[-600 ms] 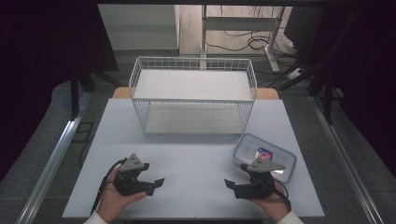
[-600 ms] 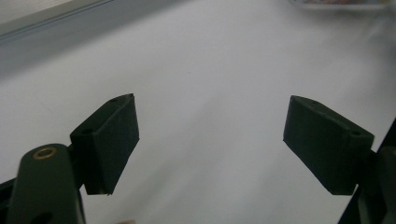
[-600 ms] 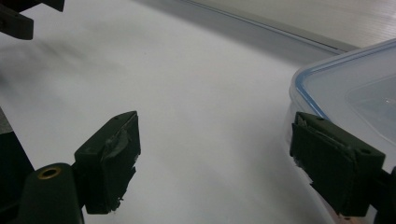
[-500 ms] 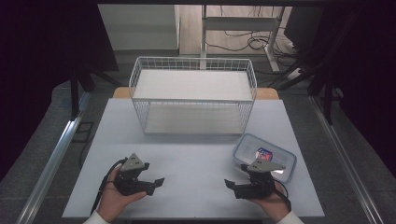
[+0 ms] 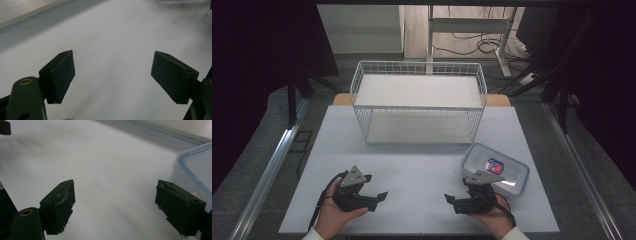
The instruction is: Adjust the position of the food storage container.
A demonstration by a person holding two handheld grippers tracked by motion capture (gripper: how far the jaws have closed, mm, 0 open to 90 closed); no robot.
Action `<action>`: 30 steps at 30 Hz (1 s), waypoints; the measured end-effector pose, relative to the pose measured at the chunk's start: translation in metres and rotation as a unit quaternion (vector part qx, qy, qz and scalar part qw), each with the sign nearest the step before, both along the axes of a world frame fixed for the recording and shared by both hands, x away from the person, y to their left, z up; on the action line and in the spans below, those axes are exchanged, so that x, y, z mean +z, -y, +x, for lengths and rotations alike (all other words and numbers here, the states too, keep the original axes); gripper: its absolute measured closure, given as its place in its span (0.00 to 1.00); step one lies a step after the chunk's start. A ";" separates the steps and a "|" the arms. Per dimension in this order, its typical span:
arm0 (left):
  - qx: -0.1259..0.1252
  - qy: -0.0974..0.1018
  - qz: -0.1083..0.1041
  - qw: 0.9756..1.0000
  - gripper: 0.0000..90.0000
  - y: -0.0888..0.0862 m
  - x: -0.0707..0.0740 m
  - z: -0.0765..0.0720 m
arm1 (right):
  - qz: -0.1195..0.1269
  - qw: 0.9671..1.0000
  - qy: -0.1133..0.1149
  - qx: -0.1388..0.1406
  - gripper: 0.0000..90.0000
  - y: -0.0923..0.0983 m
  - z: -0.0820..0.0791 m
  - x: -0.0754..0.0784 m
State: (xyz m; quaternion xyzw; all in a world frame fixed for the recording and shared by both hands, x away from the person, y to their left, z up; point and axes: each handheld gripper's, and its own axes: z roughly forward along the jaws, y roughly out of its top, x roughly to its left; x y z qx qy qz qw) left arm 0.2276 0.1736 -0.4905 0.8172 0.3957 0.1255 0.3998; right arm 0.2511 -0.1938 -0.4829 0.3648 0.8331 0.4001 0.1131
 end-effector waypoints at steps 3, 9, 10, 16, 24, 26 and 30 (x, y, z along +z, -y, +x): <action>-0.002 -0.001 0.003 1.000 0.21 0.000 0.000 0.000 | -0.007 1.000 0.000 0.009 0.18 -0.007 -0.002 -0.003; 0.000 -0.001 0.000 1.000 0.21 -0.002 0.000 -0.001 | -0.013 1.000 0.006 0.007 0.21 -0.006 0.000 -0.001; 0.000 -0.001 0.001 1.000 0.21 -0.001 0.000 -0.001 | -0.012 1.000 0.005 0.005 0.21 -0.005 0.001 -0.001; 0.000 -0.001 -0.001 1.000 0.21 -0.001 0.001 -0.002 | -0.024 0.999 0.021 0.013 0.23 -0.003 0.006 0.014; 0.001 -0.003 -0.002 1.000 0.21 -0.001 0.000 -0.002 | -0.006 0.998 0.037 -0.052 0.29 0.027 0.050 0.050; 0.001 -0.003 -0.003 1.000 0.21 -0.002 0.000 -0.002 | 0.007 0.997 0.022 -0.078 0.31 0.038 0.067 0.055; 0.003 -0.002 -0.007 1.000 0.21 -0.004 0.001 -0.002 | 0.013 0.993 0.001 -0.113 0.39 0.062 0.106 0.068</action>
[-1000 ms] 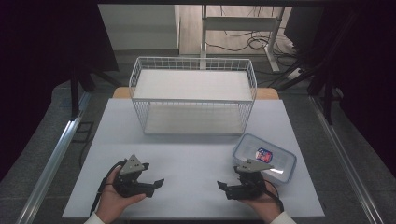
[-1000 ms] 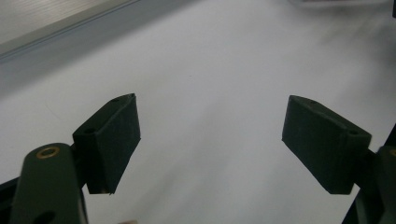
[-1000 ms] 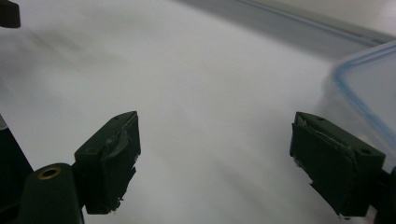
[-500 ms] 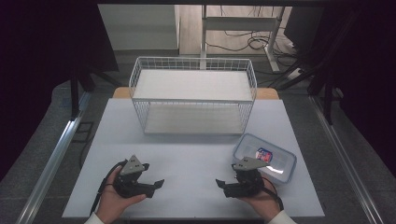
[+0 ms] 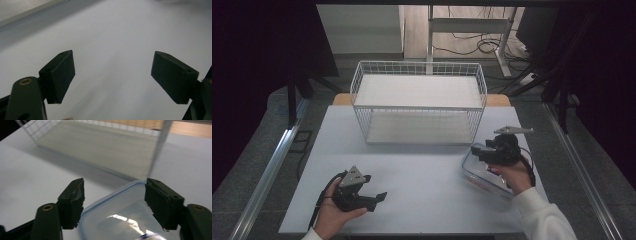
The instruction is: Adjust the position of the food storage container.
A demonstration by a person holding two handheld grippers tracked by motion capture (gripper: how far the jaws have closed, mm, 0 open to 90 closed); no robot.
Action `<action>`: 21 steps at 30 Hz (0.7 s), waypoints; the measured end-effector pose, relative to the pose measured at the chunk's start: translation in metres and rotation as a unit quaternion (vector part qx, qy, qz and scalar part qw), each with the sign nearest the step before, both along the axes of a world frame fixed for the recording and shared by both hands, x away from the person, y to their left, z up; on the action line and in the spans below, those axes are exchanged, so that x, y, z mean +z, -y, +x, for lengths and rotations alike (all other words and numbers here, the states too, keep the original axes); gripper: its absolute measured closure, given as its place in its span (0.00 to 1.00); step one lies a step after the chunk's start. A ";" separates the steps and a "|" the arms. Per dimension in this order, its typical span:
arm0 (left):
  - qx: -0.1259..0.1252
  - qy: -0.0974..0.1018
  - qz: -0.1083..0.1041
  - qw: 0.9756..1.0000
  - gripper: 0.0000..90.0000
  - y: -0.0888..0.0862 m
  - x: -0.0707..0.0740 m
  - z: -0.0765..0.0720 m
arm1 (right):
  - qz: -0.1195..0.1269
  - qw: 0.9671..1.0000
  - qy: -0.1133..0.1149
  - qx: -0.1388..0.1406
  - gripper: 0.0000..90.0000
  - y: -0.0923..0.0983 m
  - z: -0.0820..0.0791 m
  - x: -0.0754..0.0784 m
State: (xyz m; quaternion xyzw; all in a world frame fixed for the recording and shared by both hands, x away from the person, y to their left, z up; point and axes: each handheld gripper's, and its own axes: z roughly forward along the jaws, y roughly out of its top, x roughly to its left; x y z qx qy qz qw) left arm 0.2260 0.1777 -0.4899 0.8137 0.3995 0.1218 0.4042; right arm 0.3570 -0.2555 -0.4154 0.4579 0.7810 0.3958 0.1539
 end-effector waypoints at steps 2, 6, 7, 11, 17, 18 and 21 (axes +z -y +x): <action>0.000 0.000 0.000 1.000 0.21 -0.001 0.000 0.000 | 0.001 1.000 -0.014 -0.008 0.42 0.008 0.013 0.004; 0.001 -0.001 0.002 1.000 0.21 -0.001 0.000 0.001 | -0.026 0.999 -0.022 -0.012 0.51 0.018 0.031 0.008; 0.001 -0.001 0.002 1.000 0.21 0.000 0.000 0.001 | -0.027 0.999 -0.028 -0.014 0.55 0.020 0.035 0.008; 0.001 -0.002 0.004 1.000 0.21 0.000 -0.001 0.001 | -0.032 0.998 -0.052 0.002 0.82 0.024 0.047 0.005; 0.002 -0.001 0.007 1.000 0.21 0.000 -0.001 0.001 | -0.073 0.994 -0.083 0.014 0.99 0.032 0.071 -0.008; 0.003 -0.003 0.005 1.000 0.21 0.000 -0.001 0.001 | -0.075 0.993 -0.087 0.013 0.99 0.033 0.073 -0.010; 0.004 -0.002 0.005 1.000 0.21 -0.001 -0.002 0.002 | -0.089 0.992 -0.088 0.012 0.99 0.034 0.080 -0.013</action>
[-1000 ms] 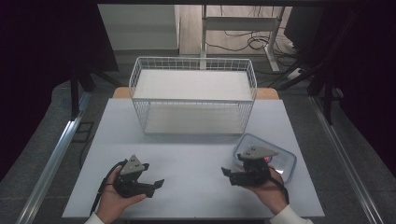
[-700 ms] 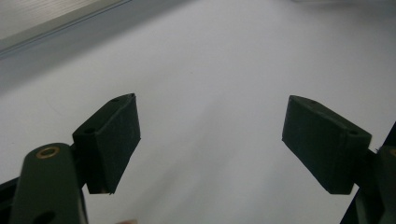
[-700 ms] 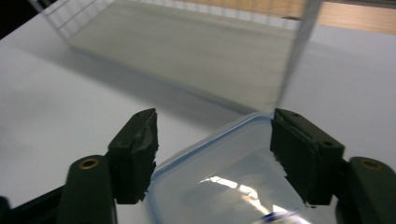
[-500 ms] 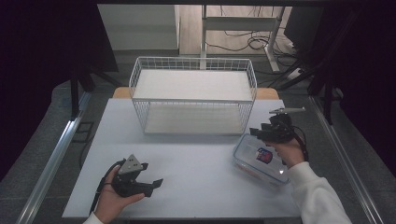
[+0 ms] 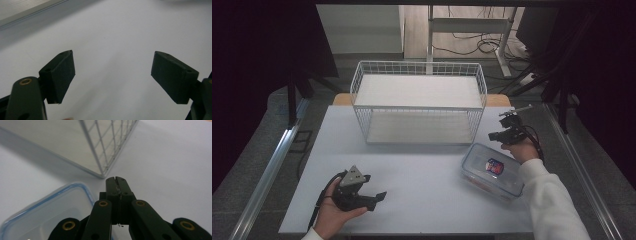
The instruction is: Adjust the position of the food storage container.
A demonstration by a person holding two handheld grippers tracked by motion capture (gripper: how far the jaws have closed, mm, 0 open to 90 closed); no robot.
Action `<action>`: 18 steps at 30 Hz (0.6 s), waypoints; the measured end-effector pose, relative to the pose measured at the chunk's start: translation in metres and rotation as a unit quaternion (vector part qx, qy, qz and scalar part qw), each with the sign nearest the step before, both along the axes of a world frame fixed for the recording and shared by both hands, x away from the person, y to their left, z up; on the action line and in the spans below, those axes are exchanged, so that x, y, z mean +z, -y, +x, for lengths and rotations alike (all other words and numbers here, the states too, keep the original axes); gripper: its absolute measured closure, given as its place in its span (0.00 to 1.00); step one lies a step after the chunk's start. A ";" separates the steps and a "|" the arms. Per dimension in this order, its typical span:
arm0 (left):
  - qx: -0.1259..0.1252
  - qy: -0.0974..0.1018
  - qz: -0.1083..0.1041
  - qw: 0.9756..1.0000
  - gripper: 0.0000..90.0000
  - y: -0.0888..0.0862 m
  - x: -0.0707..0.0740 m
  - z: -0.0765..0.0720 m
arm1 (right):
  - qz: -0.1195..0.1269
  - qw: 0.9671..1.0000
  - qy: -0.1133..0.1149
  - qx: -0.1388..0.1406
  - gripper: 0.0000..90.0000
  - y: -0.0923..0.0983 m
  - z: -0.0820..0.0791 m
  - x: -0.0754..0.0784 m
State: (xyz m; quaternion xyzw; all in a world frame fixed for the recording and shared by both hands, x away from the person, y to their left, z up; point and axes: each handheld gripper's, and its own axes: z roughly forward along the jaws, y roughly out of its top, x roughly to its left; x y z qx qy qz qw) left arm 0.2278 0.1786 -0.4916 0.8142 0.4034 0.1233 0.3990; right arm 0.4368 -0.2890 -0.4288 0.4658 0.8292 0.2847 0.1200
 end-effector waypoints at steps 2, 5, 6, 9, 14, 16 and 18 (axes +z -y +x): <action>0.000 -0.001 0.000 1.000 0.21 -0.001 0.000 0.000 | -0.011 1.000 -0.004 0.007 0.99 -0.003 0.003 -0.003; 0.001 -0.001 -0.001 1.000 0.21 -0.001 0.000 0.000 | -0.019 1.000 -0.021 0.015 0.99 -0.008 0.007 -0.012; 0.002 0.000 -0.001 1.000 0.21 -0.002 0.000 0.000 | -0.021 0.999 -0.026 0.019 0.99 -0.009 0.008 -0.014; 0.006 0.002 -0.001 1.000 0.21 -0.002 0.000 0.000 | -0.027 0.999 -0.033 0.031 0.99 -0.016 0.009 -0.018; 0.005 0.000 0.002 1.000 0.21 0.000 -0.001 0.000 | -0.025 0.999 -0.033 0.030 0.99 -0.018 0.007 -0.018; 0.004 0.000 0.002 1.000 0.21 0.000 -0.001 0.000 | -0.029 0.999 -0.033 0.031 0.99 -0.017 0.006 -0.019; 0.005 0.000 0.002 1.000 0.21 -0.001 -0.001 0.000 | -0.021 0.998 -0.038 0.038 0.99 -0.018 0.004 -0.020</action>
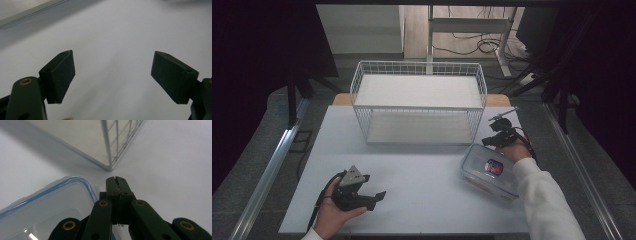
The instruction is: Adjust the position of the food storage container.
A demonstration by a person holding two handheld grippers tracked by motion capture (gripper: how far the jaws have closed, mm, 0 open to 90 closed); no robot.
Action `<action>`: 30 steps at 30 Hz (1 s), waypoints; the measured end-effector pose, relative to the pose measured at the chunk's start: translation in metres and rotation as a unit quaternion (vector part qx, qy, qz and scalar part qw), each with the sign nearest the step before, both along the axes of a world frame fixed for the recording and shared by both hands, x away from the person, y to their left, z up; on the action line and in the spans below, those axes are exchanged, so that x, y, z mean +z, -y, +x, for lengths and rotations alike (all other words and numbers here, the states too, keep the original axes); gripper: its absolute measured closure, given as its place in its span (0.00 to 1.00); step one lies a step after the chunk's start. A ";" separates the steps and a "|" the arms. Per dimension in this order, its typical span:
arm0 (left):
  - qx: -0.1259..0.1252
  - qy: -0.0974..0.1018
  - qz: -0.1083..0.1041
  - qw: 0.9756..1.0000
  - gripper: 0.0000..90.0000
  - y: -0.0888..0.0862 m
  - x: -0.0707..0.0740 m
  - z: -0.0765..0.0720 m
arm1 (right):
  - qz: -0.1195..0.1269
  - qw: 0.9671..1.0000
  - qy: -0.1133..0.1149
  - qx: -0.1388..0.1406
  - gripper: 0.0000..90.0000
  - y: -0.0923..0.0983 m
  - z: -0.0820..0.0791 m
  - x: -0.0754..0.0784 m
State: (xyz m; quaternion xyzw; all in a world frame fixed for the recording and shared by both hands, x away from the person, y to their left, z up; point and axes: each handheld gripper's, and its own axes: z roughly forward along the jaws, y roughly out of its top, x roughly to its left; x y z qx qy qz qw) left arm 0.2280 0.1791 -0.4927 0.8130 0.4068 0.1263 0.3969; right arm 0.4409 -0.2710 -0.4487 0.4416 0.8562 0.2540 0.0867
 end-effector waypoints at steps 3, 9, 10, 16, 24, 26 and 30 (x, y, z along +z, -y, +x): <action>0.000 -0.001 0.002 1.000 0.21 0.001 -0.001 0.000 | -0.009 1.000 -0.011 0.017 0.99 -0.008 -0.006 -0.006; -0.003 -0.006 0.006 1.000 0.21 0.003 -0.003 0.000 | -0.017 0.997 -0.013 0.075 0.99 -0.031 -0.022 -0.012; -0.004 -0.007 0.006 1.000 0.21 0.004 -0.003 0.000 | -0.018 0.996 -0.013 0.084 0.99 -0.034 -0.025 -0.012; -0.005 -0.006 0.007 1.000 0.22 0.004 -0.004 0.000 | -0.023 0.993 -0.008 0.118 0.99 -0.046 -0.036 -0.012; -0.005 -0.006 0.006 1.000 0.22 0.002 -0.003 0.000 | -0.025 0.996 0.043 0.081 0.99 -0.019 -0.045 0.014; -0.005 -0.006 0.006 1.000 0.22 0.003 -0.003 -0.001 | -0.014 0.998 0.055 0.042 0.99 0.006 -0.051 0.024; -0.007 -0.005 0.007 1.000 0.22 0.003 -0.003 -0.001 | -0.020 0.998 0.060 -0.020 0.99 0.048 -0.069 0.029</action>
